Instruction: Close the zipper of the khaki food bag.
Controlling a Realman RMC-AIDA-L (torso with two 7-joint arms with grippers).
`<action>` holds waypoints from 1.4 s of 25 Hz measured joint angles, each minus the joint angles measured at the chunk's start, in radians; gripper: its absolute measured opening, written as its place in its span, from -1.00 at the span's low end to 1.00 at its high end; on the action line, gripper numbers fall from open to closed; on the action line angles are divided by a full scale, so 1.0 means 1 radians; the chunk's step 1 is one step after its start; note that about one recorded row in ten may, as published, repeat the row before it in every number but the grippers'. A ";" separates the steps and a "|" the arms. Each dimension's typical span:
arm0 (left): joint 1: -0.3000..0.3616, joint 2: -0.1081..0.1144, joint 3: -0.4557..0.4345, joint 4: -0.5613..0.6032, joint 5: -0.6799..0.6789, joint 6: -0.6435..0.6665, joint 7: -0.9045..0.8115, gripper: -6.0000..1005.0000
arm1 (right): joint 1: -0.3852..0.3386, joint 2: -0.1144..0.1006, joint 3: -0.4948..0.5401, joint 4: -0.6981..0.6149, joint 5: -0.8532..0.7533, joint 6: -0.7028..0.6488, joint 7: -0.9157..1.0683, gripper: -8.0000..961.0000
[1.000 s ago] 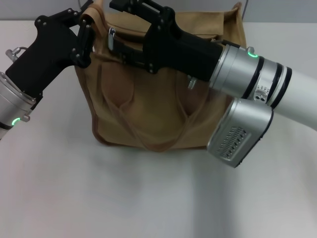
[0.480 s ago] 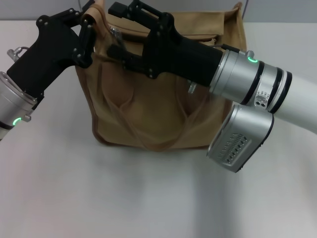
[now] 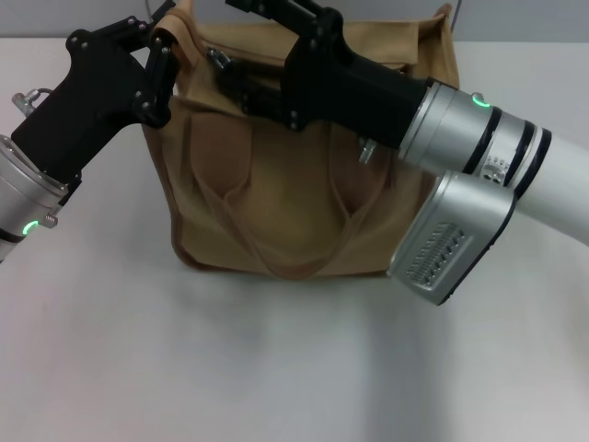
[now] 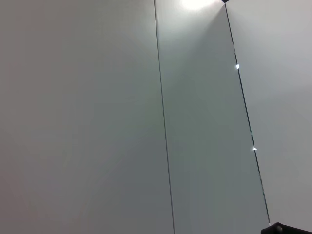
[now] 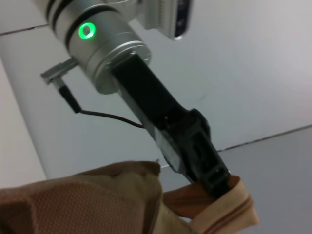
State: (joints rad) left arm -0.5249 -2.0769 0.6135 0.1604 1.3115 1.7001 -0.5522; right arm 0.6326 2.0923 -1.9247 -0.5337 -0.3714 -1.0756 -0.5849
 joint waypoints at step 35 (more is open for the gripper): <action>-0.001 0.000 0.013 0.006 0.008 0.008 0.011 -0.76 | -0.008 -0.026 0.289 0.063 -0.382 -0.234 1.225 0.31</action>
State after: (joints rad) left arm -0.5263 -2.0769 0.6266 0.1667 1.3193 1.7078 -0.5410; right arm 0.6250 2.0659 -1.6352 -0.4708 -0.7535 -1.3097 0.6397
